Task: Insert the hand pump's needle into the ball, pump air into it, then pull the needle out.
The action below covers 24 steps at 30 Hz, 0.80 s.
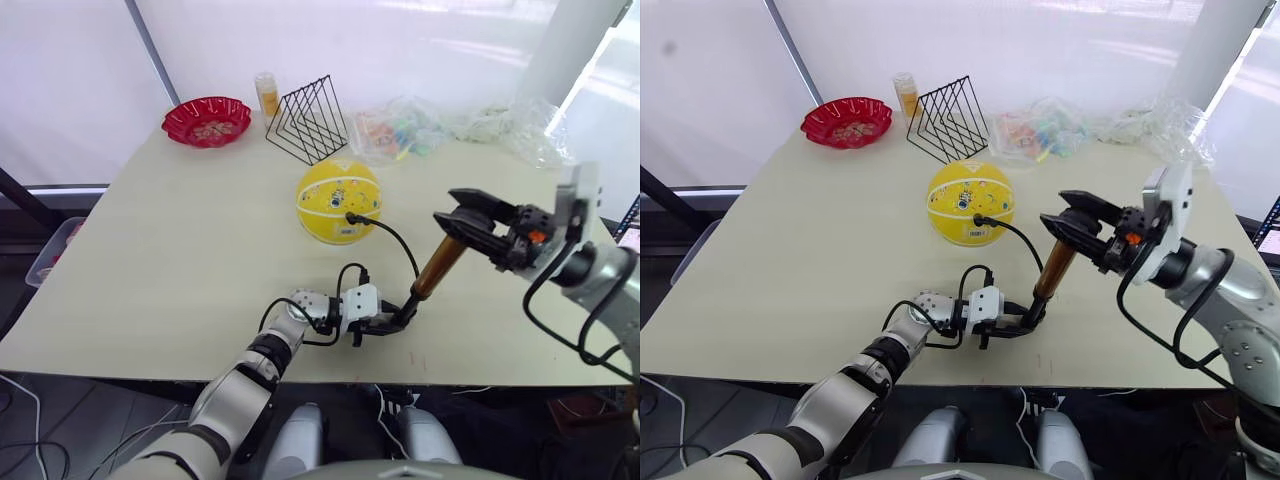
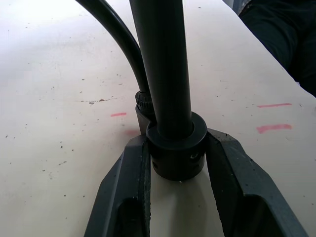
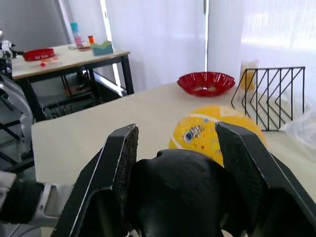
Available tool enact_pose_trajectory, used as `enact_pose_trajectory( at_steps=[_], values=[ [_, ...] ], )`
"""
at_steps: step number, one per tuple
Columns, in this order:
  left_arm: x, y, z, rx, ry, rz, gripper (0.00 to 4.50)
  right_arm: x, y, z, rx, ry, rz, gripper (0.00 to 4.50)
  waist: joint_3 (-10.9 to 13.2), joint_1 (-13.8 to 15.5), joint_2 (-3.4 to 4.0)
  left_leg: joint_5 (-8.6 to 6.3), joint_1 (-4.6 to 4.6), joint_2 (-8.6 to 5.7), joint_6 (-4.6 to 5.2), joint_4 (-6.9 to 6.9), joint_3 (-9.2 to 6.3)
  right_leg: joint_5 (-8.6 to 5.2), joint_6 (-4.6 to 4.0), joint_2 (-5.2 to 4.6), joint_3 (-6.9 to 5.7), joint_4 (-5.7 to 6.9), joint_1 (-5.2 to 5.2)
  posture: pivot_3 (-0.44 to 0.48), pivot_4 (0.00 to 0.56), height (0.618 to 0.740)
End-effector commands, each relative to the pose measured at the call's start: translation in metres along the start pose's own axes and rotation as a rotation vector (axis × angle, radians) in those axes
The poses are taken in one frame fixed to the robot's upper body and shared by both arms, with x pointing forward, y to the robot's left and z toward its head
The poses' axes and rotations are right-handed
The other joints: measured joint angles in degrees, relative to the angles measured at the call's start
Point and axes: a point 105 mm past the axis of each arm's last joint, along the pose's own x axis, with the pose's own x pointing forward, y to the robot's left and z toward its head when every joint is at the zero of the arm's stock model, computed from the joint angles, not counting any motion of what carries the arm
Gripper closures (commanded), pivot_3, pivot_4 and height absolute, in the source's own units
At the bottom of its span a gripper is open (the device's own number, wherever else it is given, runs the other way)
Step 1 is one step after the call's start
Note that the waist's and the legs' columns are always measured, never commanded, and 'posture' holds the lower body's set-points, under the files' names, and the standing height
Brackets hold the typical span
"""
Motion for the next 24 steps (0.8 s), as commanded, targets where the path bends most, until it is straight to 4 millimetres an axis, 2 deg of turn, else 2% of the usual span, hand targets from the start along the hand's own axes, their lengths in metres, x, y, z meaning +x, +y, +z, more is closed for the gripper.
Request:
enact_pose_trajectory(
  at_steps=[1,5,8,13,19,21,24],
  values=[
    [-0.027,-0.041,-0.068,-0.194,0.261,-0.069,3.39,-0.01,-0.005,0.041,-0.101,-0.102,-0.063,2.49,0.02,-0.01,-0.02,0.01,-0.01,-0.01,0.01,0.0,0.01,0.0,0.0,0.0,0.0,0.0,-0.01,0.0,0.15,0.737],
    [-0.027,-0.041,-0.068,-0.191,0.262,-0.073,3.39,-0.009,-0.004,0.024,-0.06,-0.063,-0.075,2.49,0.05,0.02,-0.07,0.04,-0.03,-0.02,0.07,0.0,0.03,0.01,0.01,-0.01,0.01,0.0,-0.03,0.0,0.15,0.737],
    [-0.028,-0.041,-0.068,-0.189,0.261,-0.074,3.39,-0.006,0.0,-0.011,0.002,0.025,-0.078,2.49,-0.02,0.0,-0.17,0.04,-0.01,-0.01,0.07,0.0,0.02,0.0,0.01,-0.01,0.01,0.0,-0.02,0.0,0.15,0.737],
    [-0.028,-0.043,-0.069,-0.188,0.261,-0.08,3.39,0.003,0.015,-0.079,0.098,0.177,-0.051,2.49,-0.28,-0.28,-0.39,-0.07,0.08,0.12,-0.11,-0.01,0.0,-0.02,-0.03,-0.05,0.04,-0.01,0.02,0.0,0.15,0.737],
    [-0.032,-0.043,-0.07,-0.188,0.262,-0.074,3.39,0.002,0.029,-0.137,0.133,0.282,-0.038,2.49,-0.59,-0.71,-0.58,-0.08,0.12,0.26,-0.13,-0.06,-0.06,-0.03,-0.05,-0.04,0.01,-0.01,0.01,0.0,0.15,0.737],
    [-0.033,-0.043,-0.071,-0.188,0.264,-0.073,3.39,0.002,0.032,-0.143,0.136,0.278,-0.036,2.49,-0.62,-0.84,-0.59,-0.08,0.13,0.25,-0.14,-0.07,-0.07,-0.03,-0.05,-0.03,0.01,-0.01,0.02,0.0,0.15,0.737],
    [-0.034,-0.044,-0.071,-0.189,0.266,-0.072,3.39,0.005,0.032,-0.137,0.115,0.242,-0.024,2.49,-0.63,-1.0,-0.57,-0.08,0.13,0.24,-0.13,-0.08,-0.05,-0.03,-0.05,-0.04,0.02,-0.01,0.02,0.0,0.15,0.737]
  ],
)
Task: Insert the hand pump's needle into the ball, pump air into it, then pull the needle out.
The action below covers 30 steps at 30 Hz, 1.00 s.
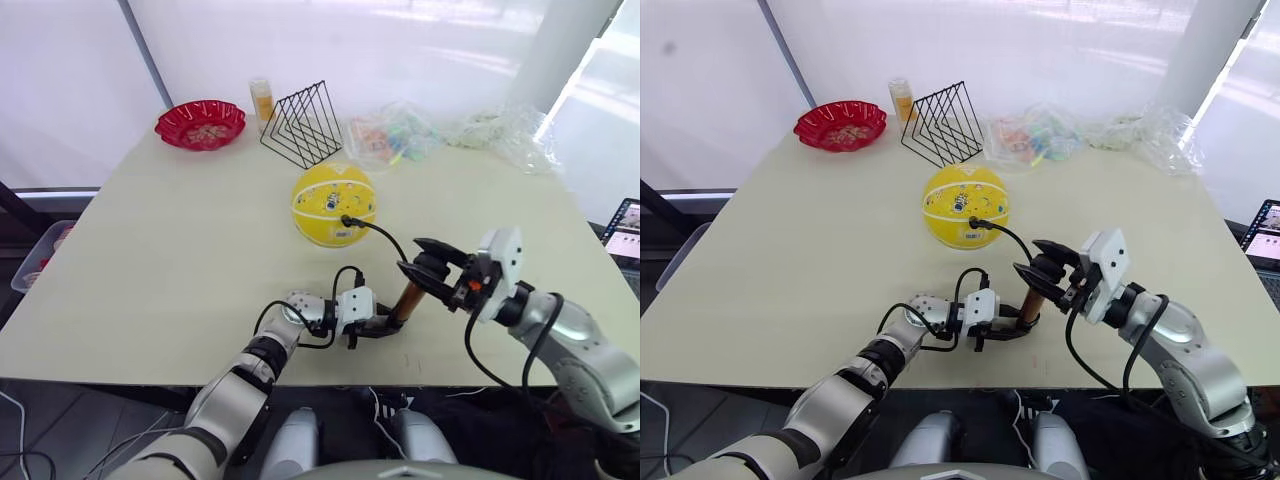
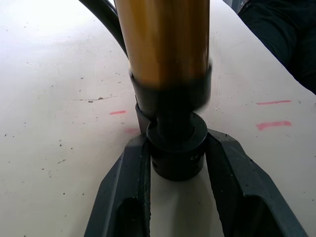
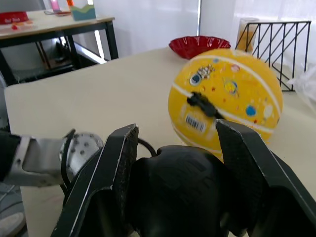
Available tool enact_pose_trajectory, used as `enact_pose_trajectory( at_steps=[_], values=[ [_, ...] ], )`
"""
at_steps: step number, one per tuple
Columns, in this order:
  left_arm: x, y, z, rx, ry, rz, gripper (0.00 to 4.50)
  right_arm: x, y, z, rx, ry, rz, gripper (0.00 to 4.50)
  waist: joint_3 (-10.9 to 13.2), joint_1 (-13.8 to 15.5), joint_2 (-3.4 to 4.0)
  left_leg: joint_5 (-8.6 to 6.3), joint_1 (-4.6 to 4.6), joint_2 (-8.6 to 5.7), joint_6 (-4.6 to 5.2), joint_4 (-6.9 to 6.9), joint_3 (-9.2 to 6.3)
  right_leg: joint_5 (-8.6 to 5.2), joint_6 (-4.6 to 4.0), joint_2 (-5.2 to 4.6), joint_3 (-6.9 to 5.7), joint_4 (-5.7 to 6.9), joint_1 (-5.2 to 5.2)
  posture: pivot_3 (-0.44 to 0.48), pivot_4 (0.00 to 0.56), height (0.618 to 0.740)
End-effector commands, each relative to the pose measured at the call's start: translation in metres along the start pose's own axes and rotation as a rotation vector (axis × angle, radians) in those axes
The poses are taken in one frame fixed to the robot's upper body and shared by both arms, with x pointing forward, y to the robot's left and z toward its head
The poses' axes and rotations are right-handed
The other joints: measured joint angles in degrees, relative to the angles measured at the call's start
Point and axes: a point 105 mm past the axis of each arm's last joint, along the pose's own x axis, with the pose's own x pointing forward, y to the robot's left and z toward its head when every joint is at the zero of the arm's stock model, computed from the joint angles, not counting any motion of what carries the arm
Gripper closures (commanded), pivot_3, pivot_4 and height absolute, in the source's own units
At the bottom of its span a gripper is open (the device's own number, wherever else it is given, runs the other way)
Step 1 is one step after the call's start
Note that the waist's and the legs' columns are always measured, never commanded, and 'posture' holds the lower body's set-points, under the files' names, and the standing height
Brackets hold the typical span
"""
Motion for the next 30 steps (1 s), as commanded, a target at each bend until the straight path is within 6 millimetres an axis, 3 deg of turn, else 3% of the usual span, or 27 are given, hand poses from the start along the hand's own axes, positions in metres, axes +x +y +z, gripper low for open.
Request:
enact_pose_trajectory(
  at_steps=[1,6,9,13,17,20,24,26,30],
  values=[
    [-0.026,-0.04,-0.065,-0.172,0.244,-0.078,3.39,-0.002,0.004,-0.021,0.086,0.059,0.018,2.49,0.01,-0.01,0.01,0.0,0.0,0.0,0.0,0.0,0.0,0.0,0.0,0.0,0.0,0.0,0.0,0.0,0.15,0.737],
    [-0.027,-0.041,-0.065,-0.172,0.247,-0.08,3.39,-0.012,-0.014,0.055,-0.015,-0.128,0.011,2.49,0.22,0.01,0.12,0.0,-0.09,-0.03,0.01,0.0,-0.02,0.01,0.01,-0.01,-0.02,0.0,-0.04,0.0,0.15,0.737],
    [-0.027,-0.04,-0.065,-0.172,0.248,-0.082,3.39,-0.023,-0.021,0.094,-0.065,-0.19,0.014,2.49,0.61,0.01,0.66,0.02,-0.11,-0.12,0.02,0.04,0.09,0.02,0.04,-0.02,0.06,0.01,-0.08,0.0,0.15,0.737],
    [-0.026,-0.039,-0.064,-0.172,0.25,-0.08,3.39,-0.033,-0.024,0.126,-0.096,-0.222,0.018,2.49,0.67,0.19,0.55,0.1,-0.16,-0.12,0.17,0.03,0.01,0.06,0.11,0.07,-0.08,0.02,-0.1,0.0,0.15,0.737],
    [-0.025,-0.037,-0.063,-0.17,0.249,-0.077,3.39,-0.041,-0.026,0.145,-0.111,-0.239,0.009,2.49,0.81,0.12,0.52,0.1,-0.16,-0.17,0.16,0.03,0.09,0.04,0.06,0.03,-0.01,0.02,-0.11,0.0,0.15,0.737],
    [-0.024,-0.038,-0.063,-0.171,0.246,-0.078,3.39,-0.04,-0.026,0.145,-0.112,-0.218,0.01,2.49,0.87,0.15,0.43,0.1,-0.16,-0.21,0.17,0.03,0.1,0.04,0.07,0.03,-0.01,0.02,-0.11,0.0,0.15,0.737],
    [-0.022,-0.039,-0.063,-0.175,0.242,-0.08,3.39,-0.031,-0.021,0.11,-0.081,-0.092,0.027,2.49,0.83,0.26,0.37,0.13,-0.18,-0.23,0.22,0.03,0.09,0.06,0.1,0.03,-0.02,0.01,-0.12,0.0,0.15,0.737],
    [-0.022,-0.039,-0.063,-0.175,0.242,-0.079,3.39,-0.03,-0.02,0.105,-0.08,-0.08,0.028,2.49,0.77,0.22,0.33,0.13,-0.15,-0.22,0.22,0.03,0.08,0.06,0.1,0.04,-0.02,0.01,-0.1,0.0,0.15,0.737],
    [-0.023,-0.04,-0.063,-0.176,0.239,-0.078,3.39,-0.019,-0.013,0.058,-0.016,0.022,0.04,2.49,0.55,0.24,0.05,0.02,-0.11,-0.17,0.03,0.03,0.08,0.02,0.03,-0.03,0.0,0.01,-0.09,0.0,0.15,0.737]
  ],
)
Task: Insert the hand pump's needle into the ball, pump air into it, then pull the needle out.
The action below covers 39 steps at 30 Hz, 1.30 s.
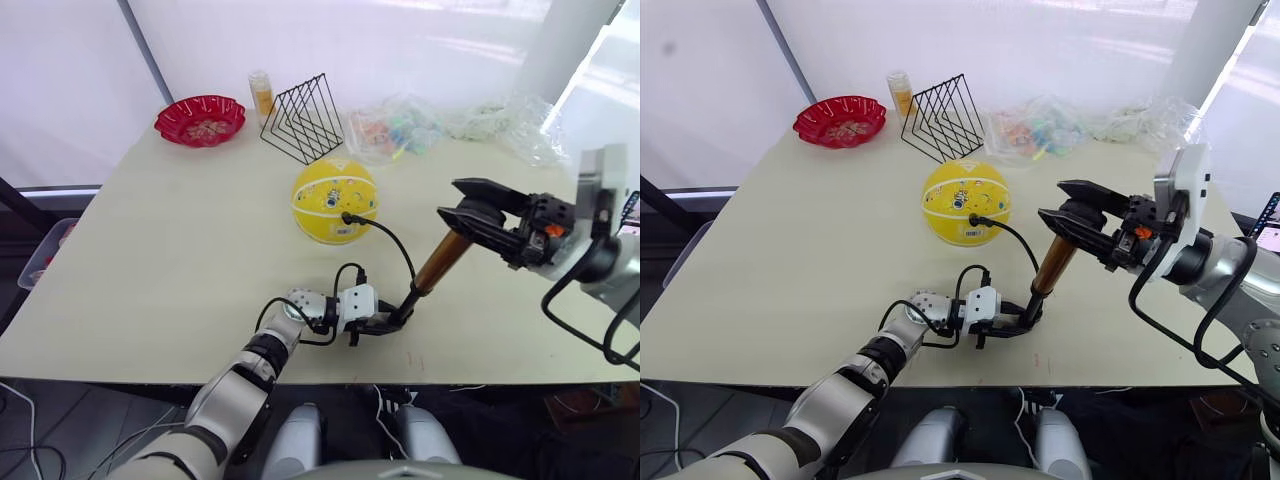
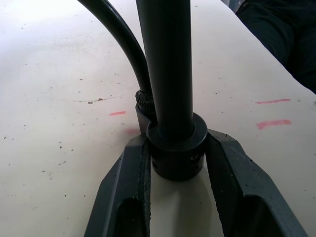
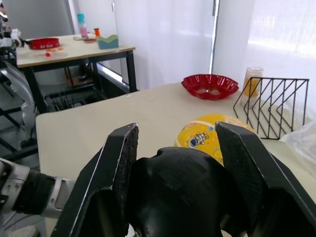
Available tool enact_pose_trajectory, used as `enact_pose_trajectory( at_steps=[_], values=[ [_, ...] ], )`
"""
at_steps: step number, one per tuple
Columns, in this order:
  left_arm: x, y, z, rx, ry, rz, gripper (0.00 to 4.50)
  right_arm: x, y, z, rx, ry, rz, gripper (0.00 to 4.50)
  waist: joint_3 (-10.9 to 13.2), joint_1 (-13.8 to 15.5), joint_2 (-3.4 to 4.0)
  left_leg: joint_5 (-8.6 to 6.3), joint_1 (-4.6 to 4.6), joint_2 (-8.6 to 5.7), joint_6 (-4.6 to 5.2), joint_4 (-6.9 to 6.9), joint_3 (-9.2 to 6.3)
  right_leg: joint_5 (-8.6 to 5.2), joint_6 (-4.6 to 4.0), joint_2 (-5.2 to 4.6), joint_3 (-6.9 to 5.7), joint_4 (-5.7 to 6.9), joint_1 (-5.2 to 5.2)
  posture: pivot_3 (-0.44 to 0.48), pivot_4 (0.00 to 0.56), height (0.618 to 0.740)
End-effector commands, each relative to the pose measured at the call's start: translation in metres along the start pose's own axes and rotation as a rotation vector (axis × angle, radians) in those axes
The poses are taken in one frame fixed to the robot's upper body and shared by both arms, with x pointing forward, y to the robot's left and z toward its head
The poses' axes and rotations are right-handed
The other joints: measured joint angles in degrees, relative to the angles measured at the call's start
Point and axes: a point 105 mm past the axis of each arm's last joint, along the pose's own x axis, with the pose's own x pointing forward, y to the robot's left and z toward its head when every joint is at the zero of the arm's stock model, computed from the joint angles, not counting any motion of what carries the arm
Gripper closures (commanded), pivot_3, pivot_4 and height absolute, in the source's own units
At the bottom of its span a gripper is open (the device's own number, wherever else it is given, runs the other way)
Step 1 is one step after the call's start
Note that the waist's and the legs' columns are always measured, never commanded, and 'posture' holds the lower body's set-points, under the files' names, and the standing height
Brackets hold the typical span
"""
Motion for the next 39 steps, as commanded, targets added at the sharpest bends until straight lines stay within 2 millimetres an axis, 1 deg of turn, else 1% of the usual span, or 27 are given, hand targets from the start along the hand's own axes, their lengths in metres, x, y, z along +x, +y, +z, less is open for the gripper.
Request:
enact_pose_trajectory(
  at_steps=[1,2,4,7,9,10,12,14,16,17,18,21,22,23,25,26,28,30,33,36,37,39],
  values=[
    [-0.025,-0.044,-0.068,-0.2,0.253,-0.077,3.39,0.003,0.003,-0.049,0.053,0.132,-0.022,2.49,-0.13,0.02,-0.1,-0.01,0.02,0.07,-0.01,0.0,-0.04,-0.01,-0.01,-0.03,-0.02,-0.01,0.0,0.0,0.15,0.737],
    [-0.025,-0.044,-0.068,-0.2,0.253,-0.076,3.39,0.004,0.005,-0.07,0.073,0.172,-0.023,2.49,-0.14,-0.02,-0.07,-0.01,0.02,0.08,-0.01,0.0,-0.03,-0.01,-0.01,-0.04,-0.02,-0.01,0.0,0.0,0.15,0.737],
    [-0.025,-0.044,-0.068,-0.199,0.252,-0.074,3.39,0.003,0.011,-0.098,0.095,0.221,-0.018,2.49,-0.29,-0.04,-0.13,-0.01,0.05,0.08,-0.02,-0.02,-0.02,-0.01,-0.02,-0.04,0.0,-0.01,0.0,0.0,0.15,0.737],
    [-0.025,-0.044,-0.068,-0.2,0.249,-0.069,3.39,0.002,0.016,-0.118,0.099,0.224,-0.027,2.49,-0.37,-0.09,-0.16,-0.01,0.06,0.11,-0.02,-0.05,-0.06,-0.01,-0.02,-0.01,-0.03,-0.02,0.01,0.0,0.15,0.737],
    [-0.025,-0.044,-0.067,-0.201,0.246,-0.067,3.39,0.003,0.021,-0.124,0.12,0.189,-0.037,2.49,-0.43,-0.08,-0.22,-0.01,0.06,0.12,-0.02,-0.05,-0.06,-0.01,-0.02,0.0,-0.03,-0.02,0.01,0.0,0.15,0.737],
    [-0.024,-0.045,-0.067,-0.201,0.245,-0.067,3.39,0.007,0.026,-0.119,0.097,0.163,-0.015,2.49,-0.43,-0.09,-0.19,-0.01,0.06,0.12,-0.01,-0.06,-0.07,-0.01,-0.02,0.01,-0.04,-0.03,0.01,0.0,0.15,0.737],
    [-0.023,-0.046,-0.068,-0.204,0.239,-0.064,3.39,0.014,0.029,-0.102,0.056,0.096,0.005,2.49,-0.42,-0.13,-0.13,-0.01,0.06,0.11,-0.02,-0.06,-0.05,-0.01,-0.02,0.02,-0.02,-0.03,0.01,0.0,0.15,0.737],
    [-0.022,-0.052,-0.07,-0.211,0.243,-0.074,3.39,0.017,0.026,-0.084,-0.006,0.063,0.017,2.49,-0.43,-0.14,-0.1,-0.01,0.06,0.11,-0.02,-0.06,-0.04,-0.01,-0.02,0.02,-0.02,-0.03,0.0,0.0,0.15,0.737],
    [-0.022,-0.056,-0.072,-0.211,0.249,-0.086,3.39,0.018,0.025,-0.076,-0.032,0.052,0.022,2.49,-0.41,-0.09,-0.09,-0.01,0.05,0.11,-0.02,-0.06,-0.06,-0.01,-0.02,0.01,-0.03,-0.03,-0.01,0.0,0.15,0.737],
    [-0.022,-0.056,-0.072,-0.21,0.25,-0.087,3.39,0.018,0.025,-0.074,-0.033,0.051,0.022,2.49,-0.41,-0.07,-0.09,-0.01,0.05,0.11,-0.02,-0.06,-0.05,-0.01,-0.02,0.01,-0.03,-0.03,-0.01,0.0,0.15,0.737],
    [-0.021,-0.056,-0.072,-0.219,0.242,-0.077,3.39,0.018,0.025,-0.066,-0.05,0.04,0.03,2.49,-0.41,-0.03,-0.08,-0.01,0.03,0.11,-0.02,-0.06,-0.06,-0.01,-0.02,0.02,-0.03,-0.03,-0.01,0.0,0.15,0.737],
    [-0.02,-0.055,-0.071,-0.232,0.231,-0.061,3.39,0.019,0.025,-0.054,-0.073,0.027,0.043,2.49,-0.21,0.08,0.24,0.03,-0.01,0.02,0.06,-0.06,-0.03,0.02,0.04,0.09,-0.03,-0.03,-0.01,0.0,0.15,0.737],
    [-0.018,-0.053,-0.07,-0.228,0.218,-0.038,3.39,0.019,0.021,-0.034,-0.097,-0.003,0.05,2.49,-0.18,0.13,0.28,0.08,-0.02,-0.02,0.13,-0.06,-0.03,0.05,0.08,0.09,-0.03,-0.03,-0.01,0.0,0.15,0.737],
    [-0.017,-0.052,-0.069,-0.226,0.208,-0.021,3.39,0.018,0.019,-0.019,-0.116,-0.024,0.058,2.49,-0.09,0.09,0.38,0.09,-0.01,-0.02,0.15,-0.06,-0.02,0.06,0.1,0.1,-0.03,-0.03,-0.01,0.0,0.15,0.737],
    [-0.015,-0.05,-0.068,-0.234,0.192,0.004,3.39,0.017,0.017,0.001,-0.142,-0.044,0.067,2.49,0.06,0.24,0.54,0.09,-0.04,-0.08,0.15,-0.02,0.06,0.06,0.1,0.03,0.02,-0.03,-0.02,0.0,0.15,0.737],
    [-0.016,-0.05,-0.069,-0.239,0.196,0.006,3.39,0.015,0.014,0.011,-0.156,-0.047,0.065,2.49,0.05,0.51,0.47,0.08,-0.03,-0.09,0.14,-0.02,0.08,0.06,0.1,0.01,0.04,-0.03,-0.02,0.0,0.15,0.737],
    [-0.016,-0.051,-0.071,-0.245,0.201,0.008,3.39,0.013,0.012,0.026,-0.173,-0.052,0.063,2.49,0.07,0.77,0.41,0.08,-0.03,-0.08,0.13,-0.01,0.03,0.06,0.1,0.03,-0.02,-0.03,-0.01,0.0,0.15,0.737],
    [-0.017,-0.052,-0.072,-0.25,0.211,0.002,3.39,0.01,0.009,0.042,-0.198,-0.063,0.056,2.49,0.15,0.8,0.54,0.08,-0.06,-0.08,0.13,-0.01,0.02,0.05,0.08,0.03,-0.03,-0.03,-0.02,0.0,0.15,0.737],
    [-0.018,-0.053,-0.074,-0.257,0.225,-0.006,3.39,0.008,0.007,0.059,-0.211,-0.082,0.051,2.49,0.2,0.84,0.51,0.08,-0.07,-0.09,0.14,-0.01,0.07,0.05,0.09,0.03,-0.03,-0.03,-0.03,0.0,0.15,0.737],
    [-0.019,-0.055,-0.077,-0.265,0.243,-0.017,3.39,0.01,0.008,0.069,-0.208,-0.103,0.052,2.49,0.28,0.84,0.58,0.09,-0.09,-0.1,0.15,-0.01,0.07,0.05,0.08,0.01,-0.02,-0.03,-0.05,0.0,0.15,0.737],
    [-0.019,-0.056,-0.078,-0.266,0.251,-0.025,3.39,0.011,0.009,0.07,-0.204,-0.106,0.054,2.49,0.29,0.84,0.58,0.1,-0.11,-0.1,0.17,-0.01,0.09,0.06,0.1,0.01,-0.01,-0.03,-0.07,0.0,0.15,0.737],
    [-0.02,-0.057,-0.079,-0.269,0.26,-0.036,3.39,0.014,0.011,0.063,-0.19,-0.088,0.064,2.49,0.3,0.87,0.58,0.13,-0.13,-0.12,0.22,-0.01,0.11,0.08,0.13,0.01,-0.02,-0.03,-0.09,0.0,0.15,0.737]
  ],
)
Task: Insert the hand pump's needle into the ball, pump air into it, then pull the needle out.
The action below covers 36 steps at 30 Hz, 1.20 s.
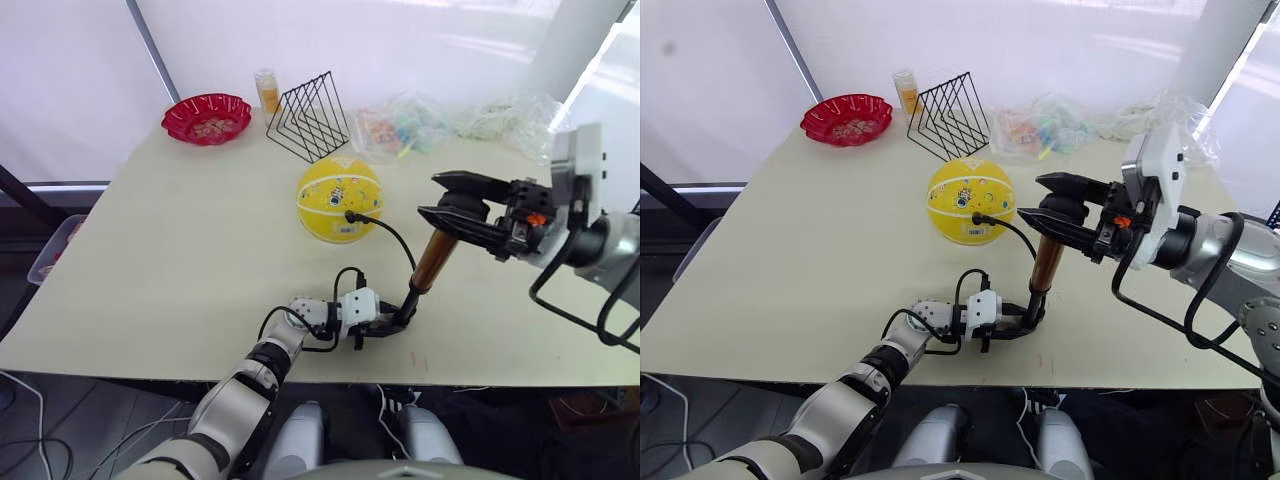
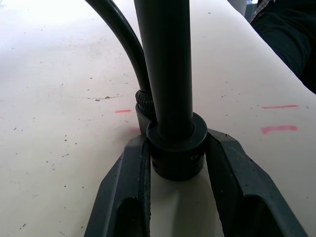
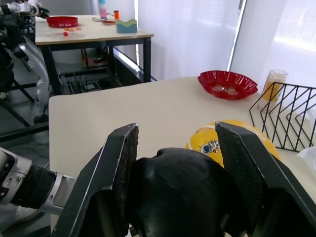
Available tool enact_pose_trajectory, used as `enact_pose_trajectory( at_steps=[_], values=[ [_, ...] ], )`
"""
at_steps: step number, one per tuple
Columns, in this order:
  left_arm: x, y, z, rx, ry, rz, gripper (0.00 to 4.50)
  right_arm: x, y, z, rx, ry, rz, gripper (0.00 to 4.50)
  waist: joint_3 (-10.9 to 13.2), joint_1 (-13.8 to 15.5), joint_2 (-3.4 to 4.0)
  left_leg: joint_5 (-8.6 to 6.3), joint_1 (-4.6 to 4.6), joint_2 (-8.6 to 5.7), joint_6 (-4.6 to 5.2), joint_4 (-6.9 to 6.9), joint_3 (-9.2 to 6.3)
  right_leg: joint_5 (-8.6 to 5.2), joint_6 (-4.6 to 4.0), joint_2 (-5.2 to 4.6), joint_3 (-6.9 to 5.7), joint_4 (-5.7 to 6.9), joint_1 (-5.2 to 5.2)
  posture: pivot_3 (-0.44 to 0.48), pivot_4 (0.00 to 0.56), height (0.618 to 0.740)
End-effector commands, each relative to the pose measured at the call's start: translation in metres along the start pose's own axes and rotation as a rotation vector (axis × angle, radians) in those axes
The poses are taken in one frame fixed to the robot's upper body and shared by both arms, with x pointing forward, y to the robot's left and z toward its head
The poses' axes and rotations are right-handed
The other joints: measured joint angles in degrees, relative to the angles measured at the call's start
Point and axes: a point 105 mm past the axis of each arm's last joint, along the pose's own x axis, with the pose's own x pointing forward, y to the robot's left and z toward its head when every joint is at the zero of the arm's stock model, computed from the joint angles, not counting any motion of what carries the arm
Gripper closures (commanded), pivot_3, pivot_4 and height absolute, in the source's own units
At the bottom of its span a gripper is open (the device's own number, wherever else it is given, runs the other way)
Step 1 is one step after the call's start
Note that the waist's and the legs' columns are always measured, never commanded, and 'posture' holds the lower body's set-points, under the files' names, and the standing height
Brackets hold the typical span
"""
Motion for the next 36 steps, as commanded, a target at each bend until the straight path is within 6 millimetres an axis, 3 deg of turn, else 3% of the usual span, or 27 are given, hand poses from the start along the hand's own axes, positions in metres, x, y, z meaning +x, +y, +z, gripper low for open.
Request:
enact_pose_trajectory(
  at_steps=[1,6,8,12,21,24,27,29,36],
  values=[
    [-0.032,-0.051,-0.079,-0.256,0.315,-0.084,3.39,-0.004,0.002,0.032,-0.113,-0.116,-0.028,2.49,0.0,0.02,0.0,0.0,-0.02,0.0,0.0,0.0,0.01,0.05,0.08,0.0,0.0,0.0,-0.03,0.0,0.15,0.737],
    [-0.038,-0.051,-0.082,-0.258,0.354,-0.121,3.39,0.01,0.01,-0.006,-0.029,-0.042,-0.005,2.49,-0.17,0.01,-0.12,0.02,0.01,0.01,0.03,0.0,0.02,0.06,0.11,0.05,-0.01,0.01,-0.03,0.0,0.15,0.737],
    [-0.039,-0.05,-0.082,-0.258,0.363,-0.127,3.39,0.011,0.011,-0.015,-0.009,-0.034,-0.013,2.49,-0.28,-0.01,-0.23,0.01,0.02,0.03,0.02,0.0,0.0,0.06,0.1,0.07,-0.04,0.01,-0.03,0.0,0.15,0.737],
    [-0.044,-0.048,-0.083,-0.258,0.398,-0.158,3.39,0.01,0.015,-0.06,0.063,0.059,-0.019,2.49,-0.55,-0.16,-0.54,-0.05,0.09,0.07,-0.09,0.0,-0.1,-0.07,-0.12,0.06,0.0,0.01,0.01,0.0,0.15,0.737],
    [-0.047,-0.047,-0.084,-0.269,0.427,-0.192,3.39,0.008,0.03,-0.138,0.194,0.166,-0.044,2.49,-1.0,-0.48,-0.57,-0.14,0.23,0.34,-0.23,-0.05,-0.18,-0.09,-0.15,0.08,-0.04,0.01,0.1,0.0,0.15,0.737],
    [-0.048,-0.047,-0.084,-0.272,0.436,-0.202,3.39,0.009,0.033,-0.156,0.224,0.176,-0.053,2.49,-1.15,-0.61,-0.72,-0.14,0.27,0.38,-0.24,-0.06,-0.21,-0.09,-0.16,0.11,-0.06,0.01,0.15,0.0,0.15,0.737],
    [-0.049,-0.047,-0.084,-0.274,0.439,-0.203,3.39,0.01,0.034,-0.156,0.211,0.165,-0.045,2.49,-1.19,-0.72,-0.73,-0.14,0.26,0.37,-0.24,-0.07,-0.18,-0.09,-0.16,0.09,-0.03,0.01,0.15,0.0,0.15,0.737],
    [-0.05,-0.047,-0.085,-0.275,0.441,-0.201,3.39,0.013,0.031,-0.145,0.192,0.125,-0.045,2.49,-1.19,-0.75,-0.72,-0.14,0.27,0.37,-0.24,-0.07,-0.18,-0.09,-0.16,0.09,-0.03,0.01,0.15,0.0,0.15,0.737],
    [-0.052,-0.047,-0.086,-0.271,0.447,-0.202,3.39,0.011,0.019,-0.086,0.1,-0.004,-0.037,2.49,-1.0,-0.73,-0.56,-0.14,0.18,0.35,-0.24,-0.06,-0.2,-0.09,-0.16,0.08,-0.05,0.01,0.08,0.0,0.15,0.737]
  ],
)
